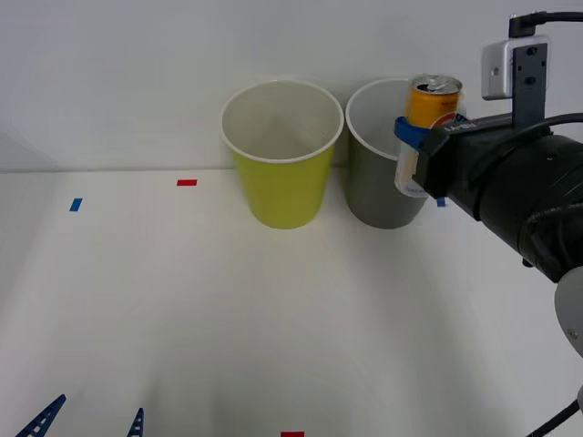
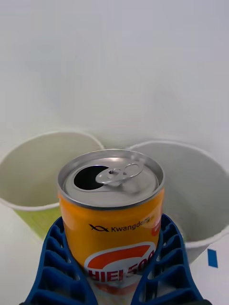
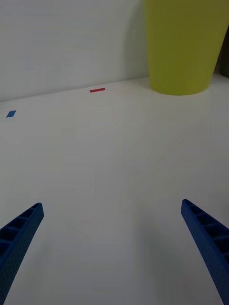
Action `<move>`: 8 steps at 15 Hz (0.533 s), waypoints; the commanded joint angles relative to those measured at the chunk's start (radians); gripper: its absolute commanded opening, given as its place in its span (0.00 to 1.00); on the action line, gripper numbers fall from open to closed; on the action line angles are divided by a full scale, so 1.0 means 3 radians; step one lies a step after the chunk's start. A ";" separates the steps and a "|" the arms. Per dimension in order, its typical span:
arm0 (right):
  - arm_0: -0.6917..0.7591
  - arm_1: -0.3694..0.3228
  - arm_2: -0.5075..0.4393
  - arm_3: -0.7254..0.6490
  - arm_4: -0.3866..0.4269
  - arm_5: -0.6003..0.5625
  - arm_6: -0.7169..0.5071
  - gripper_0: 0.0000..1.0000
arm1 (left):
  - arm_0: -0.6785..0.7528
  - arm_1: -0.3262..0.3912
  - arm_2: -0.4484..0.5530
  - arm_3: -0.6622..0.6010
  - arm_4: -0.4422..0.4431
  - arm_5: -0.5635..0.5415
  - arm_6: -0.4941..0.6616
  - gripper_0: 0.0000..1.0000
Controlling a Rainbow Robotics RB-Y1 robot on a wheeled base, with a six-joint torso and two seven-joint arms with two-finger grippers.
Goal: Put cans in the gray bin and PET bottles in the light green bin.
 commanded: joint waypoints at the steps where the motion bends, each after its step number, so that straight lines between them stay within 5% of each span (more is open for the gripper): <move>1: -0.0298 -0.0144 -0.0063 0.0209 -0.0043 -0.0004 -0.0089 0.06 | 0.0000 0.0000 0.0000 0.0000 0.0000 0.0000 0.0000 1.00; 8: -0.0671 -0.0108 -0.0258 0.0955 -0.0053 -0.0479 -0.0115 0.06 | 0.0000 0.0000 0.0000 0.0000 0.0000 0.0000 0.0000 1.00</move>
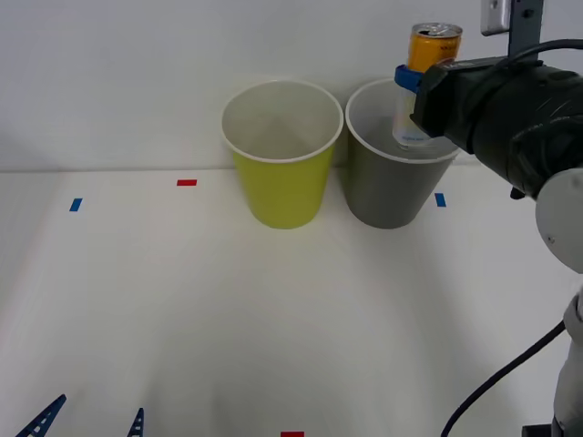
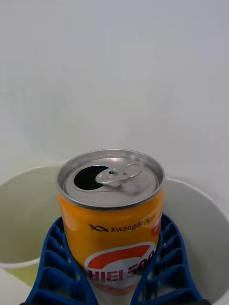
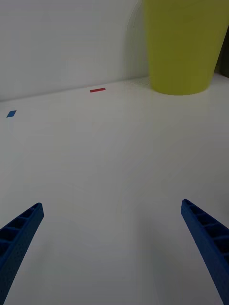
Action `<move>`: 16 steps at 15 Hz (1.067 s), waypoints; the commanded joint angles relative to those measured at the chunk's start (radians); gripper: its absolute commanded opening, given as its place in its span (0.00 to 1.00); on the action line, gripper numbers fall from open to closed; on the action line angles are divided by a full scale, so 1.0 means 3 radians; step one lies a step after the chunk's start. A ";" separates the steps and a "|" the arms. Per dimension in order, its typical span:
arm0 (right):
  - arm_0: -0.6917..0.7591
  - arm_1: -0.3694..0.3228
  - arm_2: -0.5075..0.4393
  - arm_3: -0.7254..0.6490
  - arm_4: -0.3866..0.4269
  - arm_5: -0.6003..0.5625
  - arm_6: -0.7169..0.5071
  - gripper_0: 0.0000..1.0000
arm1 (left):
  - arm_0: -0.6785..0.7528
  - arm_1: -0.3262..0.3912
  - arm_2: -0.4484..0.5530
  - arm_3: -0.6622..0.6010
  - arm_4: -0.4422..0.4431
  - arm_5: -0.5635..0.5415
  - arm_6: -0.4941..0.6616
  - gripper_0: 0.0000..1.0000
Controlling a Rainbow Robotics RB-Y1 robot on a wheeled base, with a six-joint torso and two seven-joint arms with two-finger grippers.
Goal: Put cans in the gray bin and PET bottles in the light green bin.
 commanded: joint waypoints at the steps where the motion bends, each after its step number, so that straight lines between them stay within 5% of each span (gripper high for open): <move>1: -0.0038 -0.0006 -0.0035 0.0293 0.0041 -0.0290 0.0030 0.06 | 0.0000 0.0000 0.0000 0.0000 0.0000 0.0000 0.0000 1.00; 9: -0.0391 -0.0155 -0.0107 0.1306 0.0041 -0.1108 0.0046 0.06 | 0.0000 0.0000 0.0000 0.0000 0.0000 0.0000 0.0000 1.00; 16: -0.0483 -0.0185 -0.0096 0.1520 0.0072 -0.1215 0.0020 0.06 | 0.0000 0.0000 0.0000 0.0000 0.0000 0.0000 0.0000 1.00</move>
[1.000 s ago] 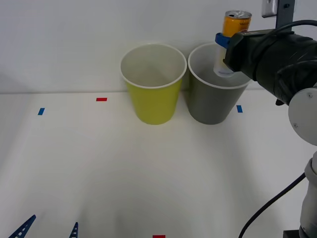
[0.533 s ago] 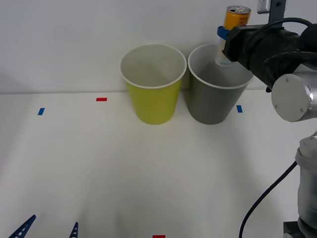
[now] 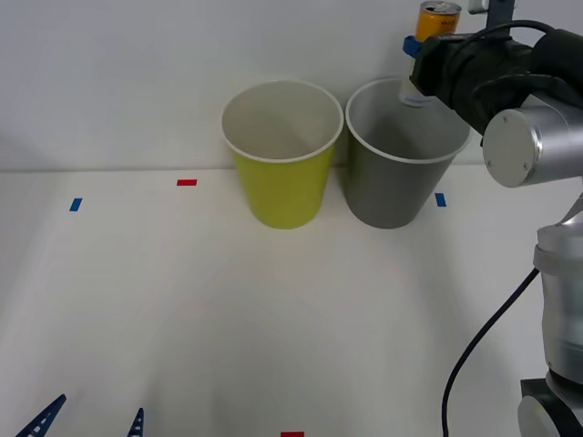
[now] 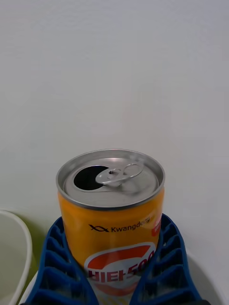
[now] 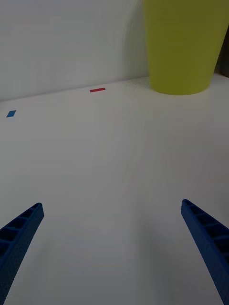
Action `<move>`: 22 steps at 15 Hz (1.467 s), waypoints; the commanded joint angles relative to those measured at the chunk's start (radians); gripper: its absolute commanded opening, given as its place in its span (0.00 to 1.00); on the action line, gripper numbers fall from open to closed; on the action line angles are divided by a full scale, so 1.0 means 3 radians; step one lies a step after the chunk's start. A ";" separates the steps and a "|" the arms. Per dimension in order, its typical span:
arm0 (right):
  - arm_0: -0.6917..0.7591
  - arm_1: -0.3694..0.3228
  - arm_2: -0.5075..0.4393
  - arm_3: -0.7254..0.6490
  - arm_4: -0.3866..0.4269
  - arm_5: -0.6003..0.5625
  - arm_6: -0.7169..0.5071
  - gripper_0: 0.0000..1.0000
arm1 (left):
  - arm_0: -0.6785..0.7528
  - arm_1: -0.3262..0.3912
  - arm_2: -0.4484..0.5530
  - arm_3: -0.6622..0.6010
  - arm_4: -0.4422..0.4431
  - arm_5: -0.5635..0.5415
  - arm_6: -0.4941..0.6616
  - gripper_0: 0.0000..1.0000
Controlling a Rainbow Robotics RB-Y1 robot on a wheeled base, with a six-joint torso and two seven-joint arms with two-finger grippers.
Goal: Put cans in the gray bin and PET bottles in the light green bin.
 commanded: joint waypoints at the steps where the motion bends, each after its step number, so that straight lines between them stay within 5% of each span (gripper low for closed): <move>1: -0.0002 -0.0003 0.0005 0.0003 0.0004 -0.0012 -0.0010 0.06 | 0.0000 0.0000 0.0000 0.0000 0.0000 0.0000 0.0000 1.00; 6: -0.0002 -0.0003 0.0005 0.0003 0.0019 -0.0012 0.0015 0.06 | 0.0000 0.0000 0.0000 0.0000 0.0000 0.0000 0.0000 1.00; 8: -0.0002 -0.0003 0.0005 -0.0002 0.0024 -0.0012 0.0015 1.00 | 0.0000 0.0000 0.0000 0.0000 0.0000 0.0000 0.0000 1.00; 12: 0.0044 0.0018 0.0030 -0.0105 0.0014 0.0116 0.0066 1.00 | 0.0000 0.0000 0.0000 0.0000 0.0000 0.0000 0.0000 1.00; 15: 0.0396 0.0018 0.0133 -0.0718 -0.0007 0.0458 0.0061 1.00 | 0.0000 0.0000 0.0000 0.0000 0.0000 0.0000 0.0000 1.00; 22: 0.1936 0.0053 0.0388 -0.2078 -0.0093 0.0458 -0.0015 1.00 | 0.0000 0.0000 0.0000 0.0000 0.0000 0.0000 0.0000 1.00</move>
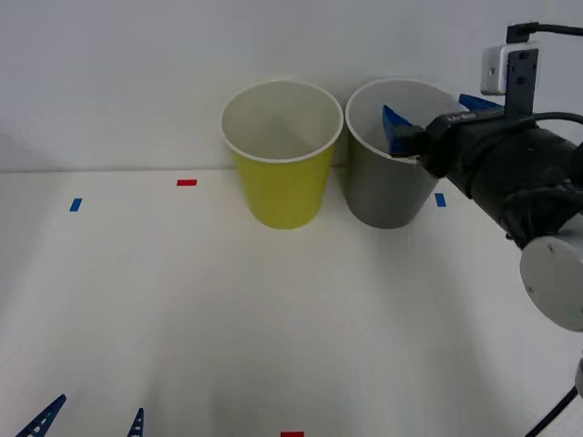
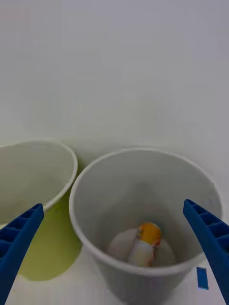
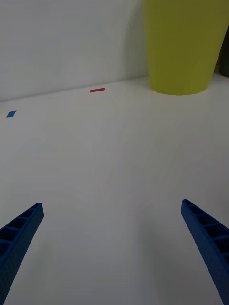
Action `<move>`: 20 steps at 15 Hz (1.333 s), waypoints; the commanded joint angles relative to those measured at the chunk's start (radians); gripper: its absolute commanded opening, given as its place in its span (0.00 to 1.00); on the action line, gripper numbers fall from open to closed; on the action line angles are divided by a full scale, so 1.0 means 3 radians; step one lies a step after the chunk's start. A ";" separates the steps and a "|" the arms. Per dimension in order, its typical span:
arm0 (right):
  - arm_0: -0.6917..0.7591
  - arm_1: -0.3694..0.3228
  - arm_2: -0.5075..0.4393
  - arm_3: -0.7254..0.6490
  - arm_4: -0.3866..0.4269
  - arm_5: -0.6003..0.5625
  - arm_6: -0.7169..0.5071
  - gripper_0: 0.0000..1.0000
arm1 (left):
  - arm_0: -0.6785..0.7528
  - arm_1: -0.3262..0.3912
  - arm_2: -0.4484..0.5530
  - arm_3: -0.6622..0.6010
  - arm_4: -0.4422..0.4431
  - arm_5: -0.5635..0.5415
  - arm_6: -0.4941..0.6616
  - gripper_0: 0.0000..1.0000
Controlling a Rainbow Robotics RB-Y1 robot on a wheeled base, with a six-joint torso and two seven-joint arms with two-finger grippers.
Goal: Put cans in the gray bin and PET bottles in the light green bin.
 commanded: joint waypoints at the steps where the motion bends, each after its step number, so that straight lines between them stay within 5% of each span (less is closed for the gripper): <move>1: 0.0714 0.0060 0.0085 -0.0499 -0.0074 0.0005 -0.0029 1.00 | 0.0000 0.0000 0.0000 0.0000 0.0000 0.0000 0.0000 1.00; 7: 0.1686 0.0076 0.0310 -0.0584 -0.0109 -0.0317 0.0022 1.00 | 0.0000 0.0000 0.0000 0.0000 0.0000 0.0000 0.0000 1.00; 11: 0.1747 0.0076 0.0310 -0.0584 -0.0268 -0.0430 0.0079 1.00 | 0.0000 0.0000 0.0000 0.0000 0.0000 0.0000 0.0000 1.00; 16: 0.1926 -0.0241 0.0499 -0.0279 -0.0094 -0.1539 0.0089 1.00 | 0.0000 0.0000 0.0000 0.0000 0.0000 0.0000 0.0000 1.00; 20: 0.1957 -0.0267 0.0596 0.0268 0.0264 -0.2429 0.0017 1.00 | 0.0000 0.0000 0.0000 0.0000 0.0000 0.0000 0.0000 1.00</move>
